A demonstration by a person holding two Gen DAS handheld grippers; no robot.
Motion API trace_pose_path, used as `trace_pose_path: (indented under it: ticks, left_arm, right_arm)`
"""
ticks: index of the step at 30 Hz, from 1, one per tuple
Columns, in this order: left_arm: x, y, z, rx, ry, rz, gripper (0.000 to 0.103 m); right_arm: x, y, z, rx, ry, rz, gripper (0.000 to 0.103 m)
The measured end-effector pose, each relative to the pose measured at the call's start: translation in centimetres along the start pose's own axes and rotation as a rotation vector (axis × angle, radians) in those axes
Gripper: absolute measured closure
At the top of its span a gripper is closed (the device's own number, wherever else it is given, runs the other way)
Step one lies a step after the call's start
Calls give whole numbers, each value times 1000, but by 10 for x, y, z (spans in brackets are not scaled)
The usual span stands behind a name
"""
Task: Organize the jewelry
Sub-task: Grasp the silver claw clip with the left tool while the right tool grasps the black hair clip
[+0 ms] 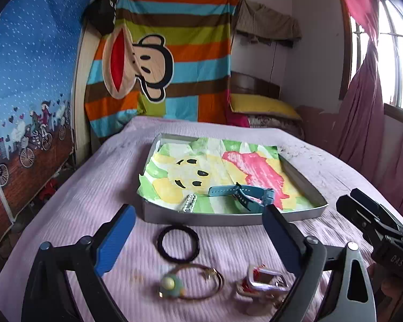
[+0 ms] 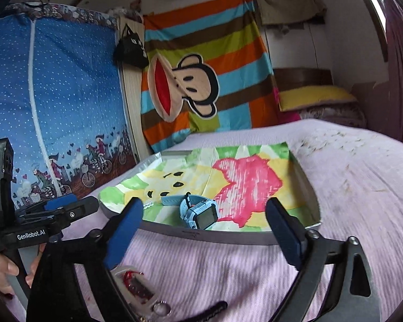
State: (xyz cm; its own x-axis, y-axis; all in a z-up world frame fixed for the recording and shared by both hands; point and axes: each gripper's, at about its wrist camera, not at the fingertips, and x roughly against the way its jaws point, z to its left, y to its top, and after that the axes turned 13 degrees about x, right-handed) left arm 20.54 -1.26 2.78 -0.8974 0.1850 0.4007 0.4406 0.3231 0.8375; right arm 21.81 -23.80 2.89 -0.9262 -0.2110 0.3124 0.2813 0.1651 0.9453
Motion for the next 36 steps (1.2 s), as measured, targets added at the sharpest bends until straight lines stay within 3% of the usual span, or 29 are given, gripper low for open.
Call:
trace_pose_path:
  ticks: [4, 5, 12, 24, 26, 31, 33, 36]
  left_arm:
    - [18, -11, -1, -11, -9, -22, 1]
    - [22, -15, -1, -16, -12, -22, 1]
    - [37, -38, 0, -59, -29, 7, 1]
    - [22, -66, 3, -121, -67, 168, 2]
    - [20, -71, 2, -136, -82, 185, 5]
    - [15, -80, -2, -174, -122, 224, 20]
    - [10, -83, -5, -190, -140, 250, 28]
    - [1, -86, -8, -206, -150, 293, 40]
  right_arm:
    - [29, -7, 7, 31, -23, -25, 7]
    - [35, -8, 8, 36, -27, -29, 2]
    - [66, -29, 9, 63, -44, -5, 1]
    - [56, -61, -2, 69, 10, 155, 2]
    - [50, -65, -1, 67, 18, 174, 2]
    - [38, -72, 3, 68, 50, 210, 13]
    - [32, -73, 4, 70, 72, 232, 29]
    - [22, -74, 7, 81, 108, 263, 41]
